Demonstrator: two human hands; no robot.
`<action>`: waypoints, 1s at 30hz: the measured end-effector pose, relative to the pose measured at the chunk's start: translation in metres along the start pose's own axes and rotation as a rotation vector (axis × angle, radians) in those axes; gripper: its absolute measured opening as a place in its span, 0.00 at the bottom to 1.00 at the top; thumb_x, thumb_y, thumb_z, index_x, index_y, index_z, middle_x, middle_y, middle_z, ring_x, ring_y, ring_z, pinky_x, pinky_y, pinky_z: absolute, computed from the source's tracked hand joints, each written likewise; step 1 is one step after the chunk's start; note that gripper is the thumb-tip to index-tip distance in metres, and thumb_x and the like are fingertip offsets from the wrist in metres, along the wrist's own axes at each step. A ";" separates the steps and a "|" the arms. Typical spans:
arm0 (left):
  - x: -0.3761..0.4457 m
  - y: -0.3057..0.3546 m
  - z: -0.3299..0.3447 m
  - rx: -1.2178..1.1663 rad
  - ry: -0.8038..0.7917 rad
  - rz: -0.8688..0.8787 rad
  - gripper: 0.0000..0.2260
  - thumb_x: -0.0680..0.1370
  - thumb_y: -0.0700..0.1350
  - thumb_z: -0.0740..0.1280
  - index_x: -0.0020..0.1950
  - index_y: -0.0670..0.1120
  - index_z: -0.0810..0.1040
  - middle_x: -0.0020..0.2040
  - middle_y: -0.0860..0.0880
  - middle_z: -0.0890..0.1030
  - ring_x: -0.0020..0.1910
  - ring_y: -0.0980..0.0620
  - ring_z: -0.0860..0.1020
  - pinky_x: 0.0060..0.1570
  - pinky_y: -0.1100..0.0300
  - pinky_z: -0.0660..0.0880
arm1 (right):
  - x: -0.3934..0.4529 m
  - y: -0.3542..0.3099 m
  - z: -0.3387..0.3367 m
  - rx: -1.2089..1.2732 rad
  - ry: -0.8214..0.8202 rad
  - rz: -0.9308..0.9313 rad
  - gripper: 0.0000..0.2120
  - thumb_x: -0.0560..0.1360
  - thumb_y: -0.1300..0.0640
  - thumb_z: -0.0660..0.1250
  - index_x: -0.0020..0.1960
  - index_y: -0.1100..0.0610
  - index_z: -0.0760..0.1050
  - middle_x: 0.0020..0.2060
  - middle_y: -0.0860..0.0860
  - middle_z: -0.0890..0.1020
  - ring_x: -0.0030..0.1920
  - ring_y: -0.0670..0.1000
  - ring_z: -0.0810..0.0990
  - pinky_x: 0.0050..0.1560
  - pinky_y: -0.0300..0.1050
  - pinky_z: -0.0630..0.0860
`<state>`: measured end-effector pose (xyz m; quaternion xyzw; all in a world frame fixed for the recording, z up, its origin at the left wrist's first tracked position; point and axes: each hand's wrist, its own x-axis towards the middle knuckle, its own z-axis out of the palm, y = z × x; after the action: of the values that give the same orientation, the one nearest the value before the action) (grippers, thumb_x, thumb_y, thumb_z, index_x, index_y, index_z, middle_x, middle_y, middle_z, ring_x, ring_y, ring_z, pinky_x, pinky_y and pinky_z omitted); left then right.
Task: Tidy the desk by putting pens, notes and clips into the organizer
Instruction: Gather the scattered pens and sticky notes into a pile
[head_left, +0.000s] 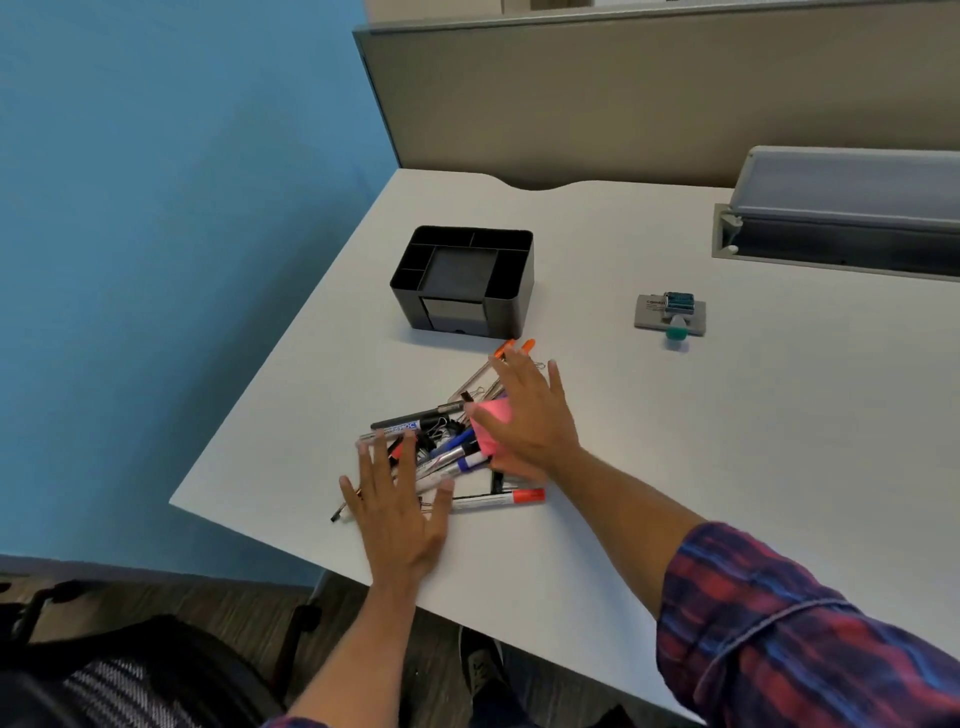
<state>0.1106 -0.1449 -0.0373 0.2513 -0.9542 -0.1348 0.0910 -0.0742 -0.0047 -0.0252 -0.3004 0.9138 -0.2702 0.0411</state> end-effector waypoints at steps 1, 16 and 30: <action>-0.006 0.007 0.002 -0.012 -0.015 0.004 0.36 0.78 0.72 0.45 0.82 0.56 0.52 0.83 0.49 0.45 0.82 0.46 0.42 0.76 0.35 0.41 | 0.012 0.002 -0.005 -0.015 -0.037 0.011 0.39 0.77 0.27 0.48 0.80 0.49 0.53 0.81 0.50 0.52 0.80 0.50 0.47 0.78 0.60 0.41; -0.002 -0.016 0.008 0.169 -0.068 0.024 0.31 0.80 0.68 0.51 0.81 0.62 0.52 0.83 0.48 0.48 0.82 0.45 0.43 0.76 0.33 0.44 | 0.034 -0.034 0.024 -0.086 -0.347 -0.175 0.36 0.78 0.28 0.46 0.81 0.43 0.46 0.81 0.49 0.45 0.80 0.52 0.40 0.78 0.60 0.38; 0.030 -0.053 -0.013 0.091 -0.094 -0.181 0.49 0.65 0.85 0.45 0.81 0.63 0.43 0.83 0.43 0.44 0.81 0.38 0.44 0.75 0.32 0.43 | -0.029 0.019 0.003 -0.200 -0.133 -0.035 0.41 0.73 0.21 0.43 0.79 0.37 0.37 0.81 0.51 0.47 0.80 0.57 0.45 0.76 0.67 0.42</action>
<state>0.1124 -0.2071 -0.0383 0.3336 -0.9359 -0.1109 0.0219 -0.0597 0.0230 -0.0398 -0.3365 0.9259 -0.1579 0.0669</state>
